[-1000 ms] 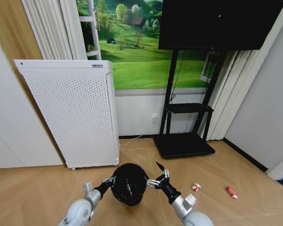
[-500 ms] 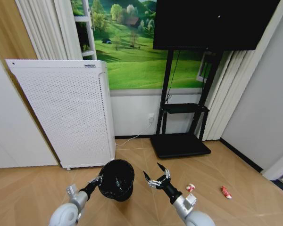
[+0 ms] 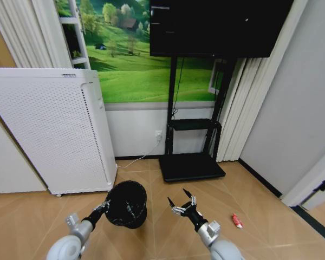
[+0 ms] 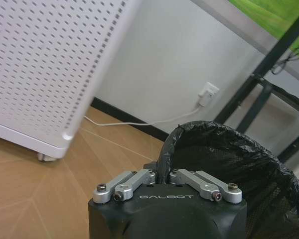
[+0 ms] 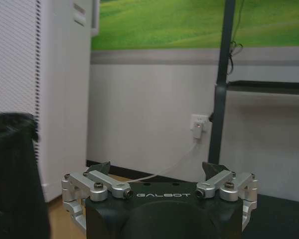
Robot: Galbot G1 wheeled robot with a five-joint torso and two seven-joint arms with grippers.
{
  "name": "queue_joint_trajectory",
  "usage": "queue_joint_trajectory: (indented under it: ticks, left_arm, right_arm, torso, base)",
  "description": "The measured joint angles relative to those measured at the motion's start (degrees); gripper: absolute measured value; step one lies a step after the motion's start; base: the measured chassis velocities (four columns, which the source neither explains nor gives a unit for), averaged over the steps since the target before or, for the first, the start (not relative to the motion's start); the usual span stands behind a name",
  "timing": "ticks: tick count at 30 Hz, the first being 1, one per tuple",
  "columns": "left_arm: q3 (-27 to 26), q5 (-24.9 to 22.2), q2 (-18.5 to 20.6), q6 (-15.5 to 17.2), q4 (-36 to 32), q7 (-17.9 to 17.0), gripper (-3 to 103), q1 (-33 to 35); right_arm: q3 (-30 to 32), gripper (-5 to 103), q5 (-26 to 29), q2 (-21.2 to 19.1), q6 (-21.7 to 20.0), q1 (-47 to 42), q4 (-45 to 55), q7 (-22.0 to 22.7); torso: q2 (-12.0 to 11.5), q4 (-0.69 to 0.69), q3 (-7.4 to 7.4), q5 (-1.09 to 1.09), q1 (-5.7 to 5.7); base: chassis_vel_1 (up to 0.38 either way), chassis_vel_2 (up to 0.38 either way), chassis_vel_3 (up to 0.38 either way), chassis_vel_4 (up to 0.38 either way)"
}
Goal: Pick up the trash bin and place the garbage on the floor into it.
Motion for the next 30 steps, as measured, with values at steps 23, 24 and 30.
queue_joint_trajectory:
  ticks: [23,24,30]
  left_arm:
    - [-18.6,-1.2,-5.3,2.4,1.5,1.7,6,10.3]
    - [-18.6,-1.0,-5.5,2.4,1.3,1.8,6,10.4]
    - [-17.8,-0.7,-6.0,2.3,0.8,2.0,6,10.0]
  right_arm:
    - [-2.8,91,-12.1,13.4,-10.0,21.0,-45.9,8.3]
    - [-2.0,91,-13.6,13.7,-9.0,21.5,-47.7,8.6]
    - [1.6,91,-18.2,14.9,-6.4,22.9,-53.3,9.9]
  torso:
    - [0.0,0.02,0.00,-0.04,0.00]
    - [0.0,0.01,0.00,-0.03,0.00]
    - [0.0,0.01,0.00,-0.02,0.00]
  base:
    - [0.020,0.020,-0.015,-0.016]
    - [0.000,0.000,0.000,0.000]
    - [0.000,0.000,0.000,0.000]
